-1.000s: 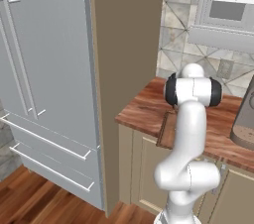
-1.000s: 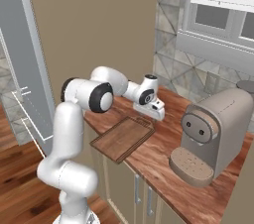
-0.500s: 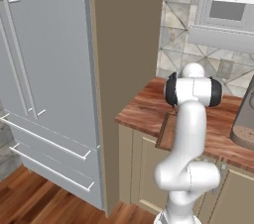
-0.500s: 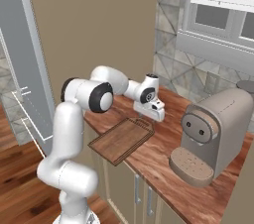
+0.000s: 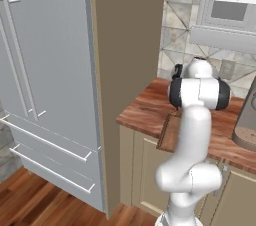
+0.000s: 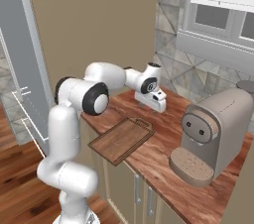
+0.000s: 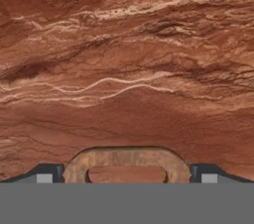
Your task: Move the cutting board and knife to the sink. Then move spray from the cabinet to the counter.
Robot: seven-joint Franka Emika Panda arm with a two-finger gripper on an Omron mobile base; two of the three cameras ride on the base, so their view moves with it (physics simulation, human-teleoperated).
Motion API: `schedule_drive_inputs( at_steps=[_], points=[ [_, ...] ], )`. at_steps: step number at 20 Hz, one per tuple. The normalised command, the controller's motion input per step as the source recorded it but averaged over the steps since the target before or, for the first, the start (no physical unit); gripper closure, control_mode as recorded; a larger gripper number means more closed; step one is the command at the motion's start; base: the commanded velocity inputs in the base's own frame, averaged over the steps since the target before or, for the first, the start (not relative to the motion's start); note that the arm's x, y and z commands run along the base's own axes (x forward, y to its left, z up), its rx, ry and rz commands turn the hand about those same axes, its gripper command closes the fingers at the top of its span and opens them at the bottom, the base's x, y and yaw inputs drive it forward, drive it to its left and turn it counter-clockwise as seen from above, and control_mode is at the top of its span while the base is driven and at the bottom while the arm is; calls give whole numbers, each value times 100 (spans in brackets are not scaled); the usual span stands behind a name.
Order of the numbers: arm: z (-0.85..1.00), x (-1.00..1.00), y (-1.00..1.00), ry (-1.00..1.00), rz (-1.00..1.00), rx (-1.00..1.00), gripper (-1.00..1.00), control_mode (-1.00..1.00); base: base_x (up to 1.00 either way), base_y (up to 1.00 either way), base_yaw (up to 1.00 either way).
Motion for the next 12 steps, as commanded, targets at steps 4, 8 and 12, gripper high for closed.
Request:
schedule_drive_inputs(
  at_steps=[4, 8, 12],
  points=[
    [66, -79, 1, -10, -6, 0, -100, -100, 0, 0, 0],
    [34, -100, 18, 0, -1, -8, -100, -100, 0, 0, 0],
    [21, -100, 47, 0, 0, -17, -100, -100, 0, 0, 0]
  ],
)
